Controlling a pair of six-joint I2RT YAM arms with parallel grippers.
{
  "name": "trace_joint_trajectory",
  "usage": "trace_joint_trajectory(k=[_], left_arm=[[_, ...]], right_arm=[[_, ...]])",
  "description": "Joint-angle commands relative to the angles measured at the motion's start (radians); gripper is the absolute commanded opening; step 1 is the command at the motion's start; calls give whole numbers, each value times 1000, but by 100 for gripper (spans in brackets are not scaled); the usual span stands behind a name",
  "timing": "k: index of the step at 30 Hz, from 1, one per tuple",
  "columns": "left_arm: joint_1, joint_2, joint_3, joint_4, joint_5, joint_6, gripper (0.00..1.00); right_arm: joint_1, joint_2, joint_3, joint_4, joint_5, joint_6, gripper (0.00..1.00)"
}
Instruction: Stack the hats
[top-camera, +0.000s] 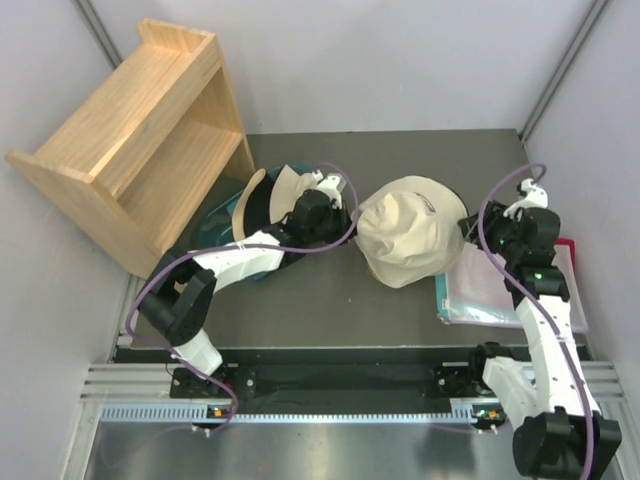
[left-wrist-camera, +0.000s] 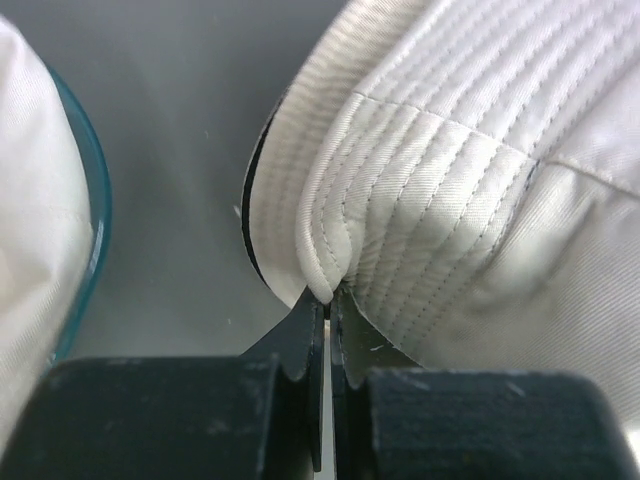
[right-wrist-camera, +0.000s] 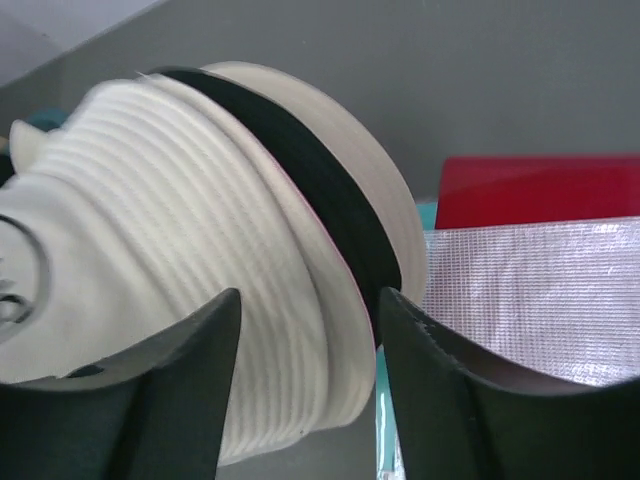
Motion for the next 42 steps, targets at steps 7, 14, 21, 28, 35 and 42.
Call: trace_joint_trajectory(k=[7,14,21,28,35,42], left_arm=[[36,124,255,-61,-30,101,0],[67,204,352,-56,36,102,0],[70,213,355,-40,44,93,0],[71,207,349,-30,50,92,0],[71,204,346,-30,53,95,0],[71,196,344,-33,53,99,0]], right_arm=[[-3,59,276,32,-191,18,60],[0,180,240,161,-391,58,59],[6,212,183,156,-385,47,59],[10,234,126,153,-371,26,60],[10,251,122,161,-360,17,64],[11,251,105,177,-371,21,42]])
